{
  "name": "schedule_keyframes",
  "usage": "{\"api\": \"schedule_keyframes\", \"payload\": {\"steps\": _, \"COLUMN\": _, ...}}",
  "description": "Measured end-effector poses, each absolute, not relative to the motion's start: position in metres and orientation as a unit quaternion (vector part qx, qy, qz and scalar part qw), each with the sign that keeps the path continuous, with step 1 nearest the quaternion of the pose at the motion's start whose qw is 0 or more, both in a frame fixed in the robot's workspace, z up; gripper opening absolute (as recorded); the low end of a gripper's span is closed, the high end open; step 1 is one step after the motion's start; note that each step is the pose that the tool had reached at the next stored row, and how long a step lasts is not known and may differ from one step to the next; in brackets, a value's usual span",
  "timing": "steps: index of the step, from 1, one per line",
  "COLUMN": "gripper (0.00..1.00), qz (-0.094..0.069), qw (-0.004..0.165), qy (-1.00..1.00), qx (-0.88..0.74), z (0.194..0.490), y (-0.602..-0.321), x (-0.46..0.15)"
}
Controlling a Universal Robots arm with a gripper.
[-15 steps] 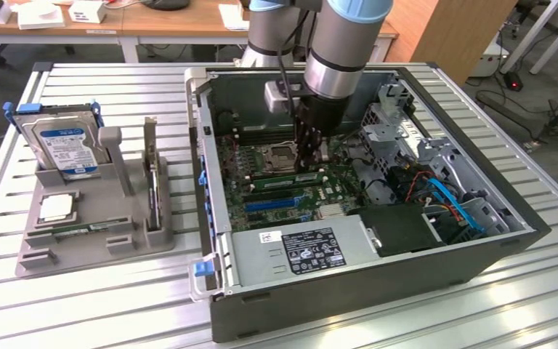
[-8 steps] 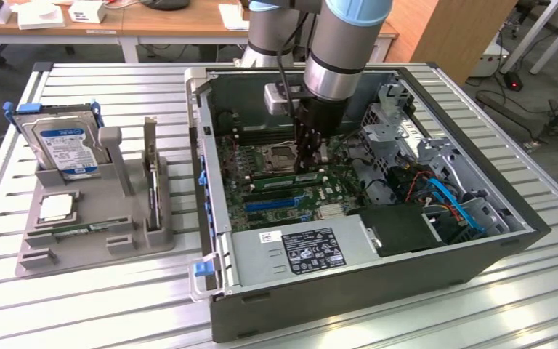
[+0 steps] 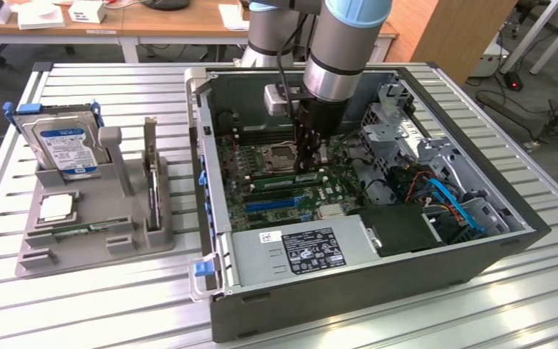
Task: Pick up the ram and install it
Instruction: 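Press down the ram until it locks into place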
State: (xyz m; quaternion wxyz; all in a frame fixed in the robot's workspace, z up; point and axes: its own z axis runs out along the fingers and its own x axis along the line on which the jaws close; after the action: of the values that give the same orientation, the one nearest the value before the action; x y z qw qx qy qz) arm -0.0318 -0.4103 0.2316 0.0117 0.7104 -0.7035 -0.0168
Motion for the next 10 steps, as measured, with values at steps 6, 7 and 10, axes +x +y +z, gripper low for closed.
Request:
{"api": "schedule_keyframes", "payload": {"steps": 6, "gripper": 0.09, "qz": -0.018, "qw": 0.011, "qy": -0.703, "qx": 0.710, "z": 0.2291, "y": -0.4104, "x": -0.0319}}
{"api": "schedule_keyframes", "payload": {"steps": 7, "gripper": 0.09, "qz": -0.018, "qw": 0.011, "qy": -0.703, "qx": 0.710, "z": 0.2291, "y": -0.4104, "x": -0.0319}}
{"api": "schedule_keyframes", "payload": {"steps": 10, "gripper": 0.09, "qz": -0.018, "qw": 0.011, "qy": -0.703, "qx": 0.710, "z": 0.2284, "y": -0.4103, "x": -0.0318}}
